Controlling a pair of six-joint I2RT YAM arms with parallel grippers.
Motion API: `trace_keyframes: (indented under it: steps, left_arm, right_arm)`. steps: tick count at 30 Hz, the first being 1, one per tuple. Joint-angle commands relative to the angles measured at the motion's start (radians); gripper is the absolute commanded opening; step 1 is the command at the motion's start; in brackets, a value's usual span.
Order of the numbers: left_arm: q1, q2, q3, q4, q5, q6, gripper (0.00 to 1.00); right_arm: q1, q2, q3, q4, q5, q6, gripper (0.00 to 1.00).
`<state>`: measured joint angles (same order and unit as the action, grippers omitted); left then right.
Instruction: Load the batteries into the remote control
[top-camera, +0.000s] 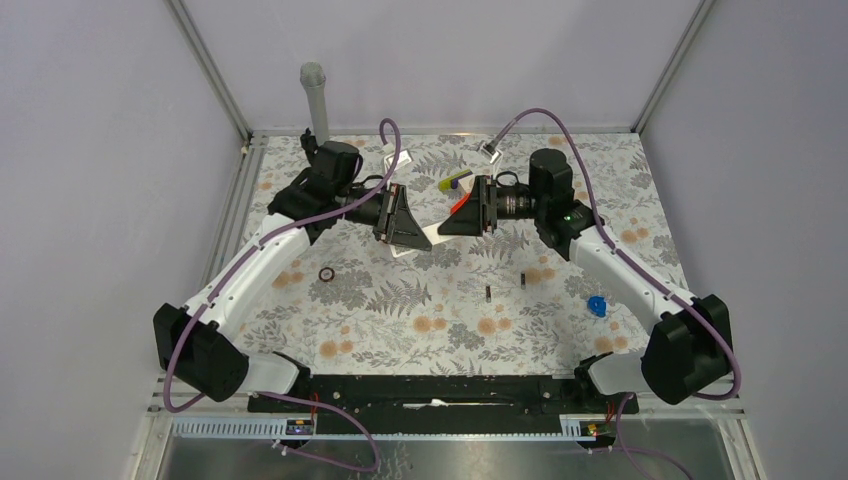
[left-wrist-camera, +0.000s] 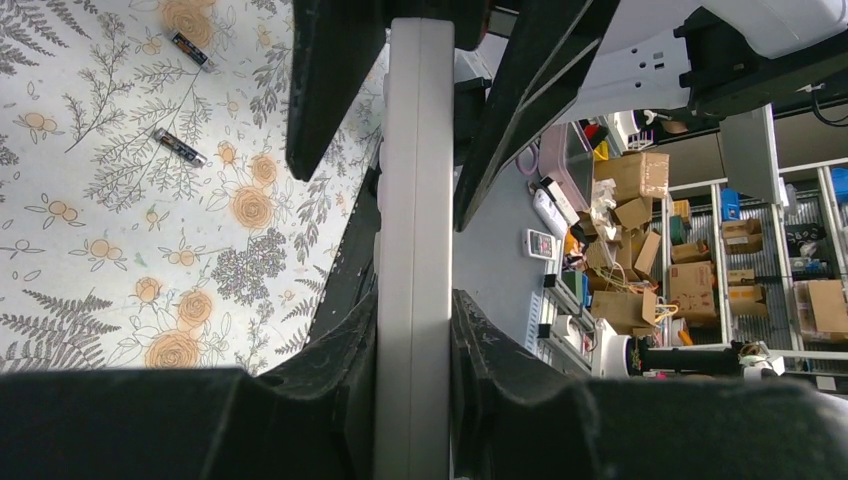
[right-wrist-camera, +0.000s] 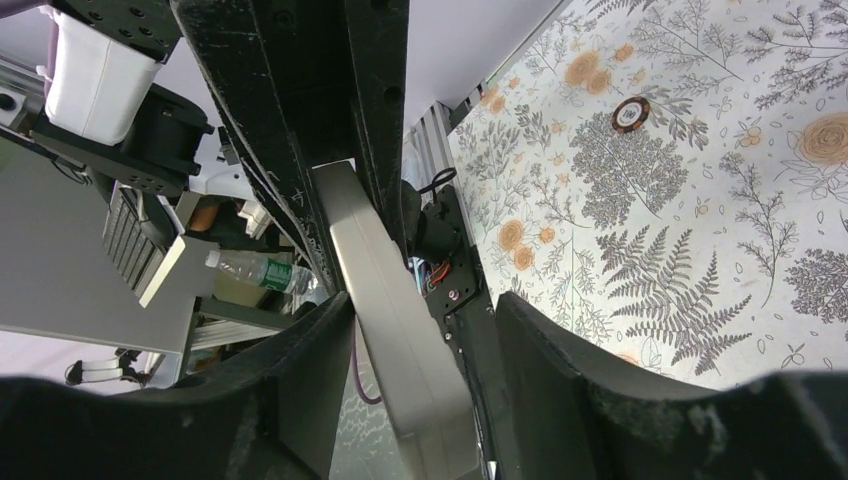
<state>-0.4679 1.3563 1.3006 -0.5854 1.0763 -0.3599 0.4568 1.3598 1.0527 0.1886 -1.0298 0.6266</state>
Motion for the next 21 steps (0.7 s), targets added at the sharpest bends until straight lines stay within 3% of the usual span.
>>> trace_keyframes:
  steps: [1,8,12,16,21]
  left_arm:
    - [0.002,-0.015,0.043,0.033,0.05,0.001,0.0]
    - [0.016,-0.072,0.063,0.017,0.116,0.038,0.0]
    - [0.052,-0.091,0.066,0.016,0.138,0.019,0.0]
    - [0.058,-0.091,0.057,0.016,0.133,0.018,0.0]
    - [0.06,-0.066,0.051,0.016,0.094,0.016,0.0]
  right_arm:
    - [0.01,0.013,0.048,-0.061,0.048,-0.042,0.59]
    - [0.008,0.047,0.04,-0.111,0.068,-0.068,0.35]
    - [0.005,0.068,0.039,-0.112,0.036,-0.084,0.32]
    - [0.003,0.075,0.059,-0.11,0.041,-0.09,0.36]
    - [0.002,0.066,0.059,-0.084,0.141,-0.051,0.64]
